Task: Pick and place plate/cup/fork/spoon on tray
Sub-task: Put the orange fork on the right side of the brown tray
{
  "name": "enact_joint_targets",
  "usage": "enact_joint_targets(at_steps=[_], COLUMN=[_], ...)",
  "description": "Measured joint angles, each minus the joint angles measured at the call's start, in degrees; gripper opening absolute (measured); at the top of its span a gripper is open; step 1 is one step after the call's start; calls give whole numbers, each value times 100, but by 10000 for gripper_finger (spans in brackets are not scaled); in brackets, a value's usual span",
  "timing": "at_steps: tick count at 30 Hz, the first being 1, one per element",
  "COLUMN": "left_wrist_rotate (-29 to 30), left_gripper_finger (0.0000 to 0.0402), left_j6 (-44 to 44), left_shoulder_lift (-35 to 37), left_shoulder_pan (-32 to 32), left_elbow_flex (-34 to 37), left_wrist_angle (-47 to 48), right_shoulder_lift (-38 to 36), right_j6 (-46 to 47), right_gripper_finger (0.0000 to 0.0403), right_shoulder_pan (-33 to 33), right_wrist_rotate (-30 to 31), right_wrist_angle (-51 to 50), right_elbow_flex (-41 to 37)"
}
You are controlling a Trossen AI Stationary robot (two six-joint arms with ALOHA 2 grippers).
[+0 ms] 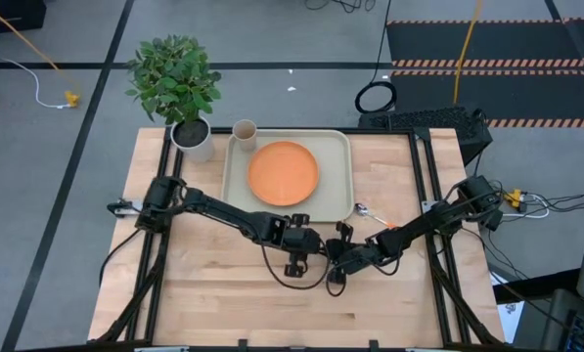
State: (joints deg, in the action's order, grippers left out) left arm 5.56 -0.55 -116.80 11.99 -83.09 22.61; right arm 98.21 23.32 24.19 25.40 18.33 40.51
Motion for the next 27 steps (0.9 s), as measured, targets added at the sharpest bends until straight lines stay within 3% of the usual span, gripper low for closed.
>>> enact_joint_targets(at_steps=[5,9,14,19,27], left_wrist_rotate=[60,314,1357,2429,3235], left_gripper_finger=[136,152,145,122,98], left_j6=[-336,-485,-758,-1277,-2230], left_shoulder_lift=[560,1124,1663,1996,2270], left_shoulder_pan=[73,225,724,1284,1865], left_elbow_flex=[7,2,2,3,323], left_wrist_angle=[710,1051,1585,2241,2908], right_shoulder_lift=[-165,-312,-533,-652,-651], right_j6=[-11,64,199,277,338], right_gripper_finger=[4,4,4,4,9], right_shoulder_pan=[-59,-126,-356,-882,-1638], right_wrist_rotate=[3,160,573,613,585], right_wrist_angle=[-88,-143,-276,-378,-36], right_elbow_flex=[0,0,4,-1,2])
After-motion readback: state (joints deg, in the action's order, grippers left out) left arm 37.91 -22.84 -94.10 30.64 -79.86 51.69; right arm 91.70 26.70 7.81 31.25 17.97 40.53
